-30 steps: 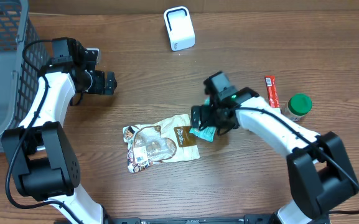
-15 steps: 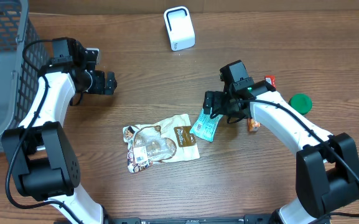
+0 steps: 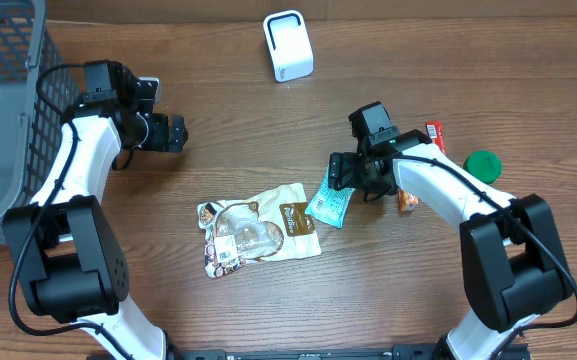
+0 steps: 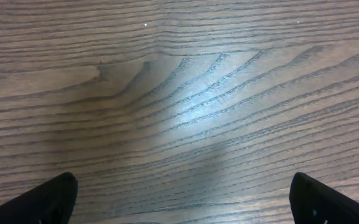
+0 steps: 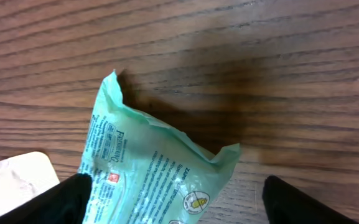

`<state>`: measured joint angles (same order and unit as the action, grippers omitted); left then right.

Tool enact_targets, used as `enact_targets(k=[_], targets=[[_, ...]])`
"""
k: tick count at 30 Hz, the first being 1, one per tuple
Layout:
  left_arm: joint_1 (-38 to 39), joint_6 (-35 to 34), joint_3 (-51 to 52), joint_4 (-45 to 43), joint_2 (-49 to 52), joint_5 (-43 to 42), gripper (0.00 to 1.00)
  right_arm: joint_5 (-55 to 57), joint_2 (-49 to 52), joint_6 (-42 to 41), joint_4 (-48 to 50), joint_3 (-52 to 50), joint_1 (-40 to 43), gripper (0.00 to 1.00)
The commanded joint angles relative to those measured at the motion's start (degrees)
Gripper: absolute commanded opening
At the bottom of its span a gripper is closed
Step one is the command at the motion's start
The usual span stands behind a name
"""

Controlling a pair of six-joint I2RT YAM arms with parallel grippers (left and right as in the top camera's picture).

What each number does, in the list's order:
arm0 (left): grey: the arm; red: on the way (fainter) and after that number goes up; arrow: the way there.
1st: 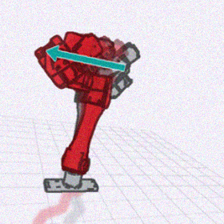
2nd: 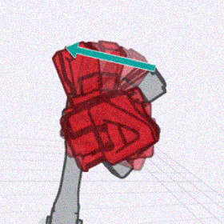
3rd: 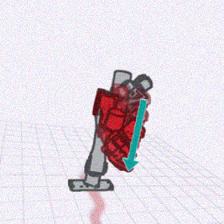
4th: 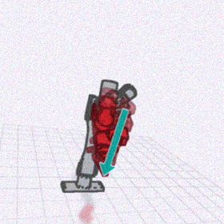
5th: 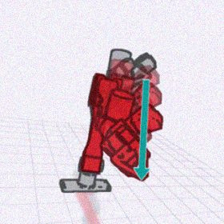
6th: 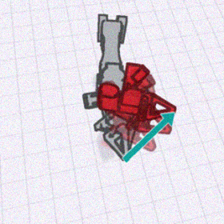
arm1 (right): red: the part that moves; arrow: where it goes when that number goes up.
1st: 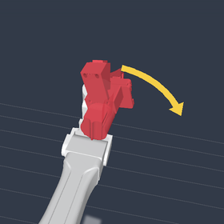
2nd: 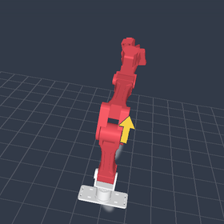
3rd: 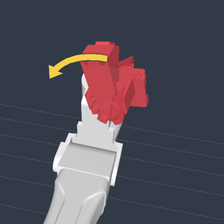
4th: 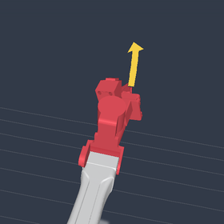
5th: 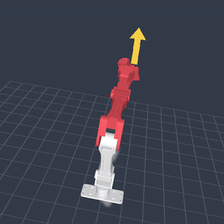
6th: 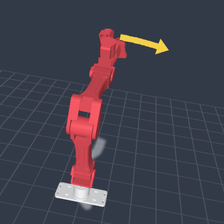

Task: Scan the item barcode
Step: 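Grasp the teal packet's edge with the right gripper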

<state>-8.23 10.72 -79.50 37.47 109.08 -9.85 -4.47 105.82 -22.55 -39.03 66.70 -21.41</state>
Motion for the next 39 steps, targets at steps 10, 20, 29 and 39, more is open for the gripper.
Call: enact_targets(k=[10,20,29,39], targets=[[0.39,0.44,-1.27,-0.04,-1.92,-0.22,1.00,-6.19,0.66,-5.18,-5.60,0.74,0.15,0.79],[0.39,0.44,-1.27,-0.04,-1.92,-0.24,1.00,-12.46,0.66,-6.34,-10.43,0.74,-2.99,0.63],[0.39,0.44,-1.27,-0.04,-1.92,-0.24,1.00,-12.63,0.66,-17.59,-3.96,0.74,-8.33,0.58],[0.39,0.44,-1.27,-0.04,-1.92,-0.22,1.00,-16.79,-0.35,-13.35,3.54,2.82,-10.16,0.59]])
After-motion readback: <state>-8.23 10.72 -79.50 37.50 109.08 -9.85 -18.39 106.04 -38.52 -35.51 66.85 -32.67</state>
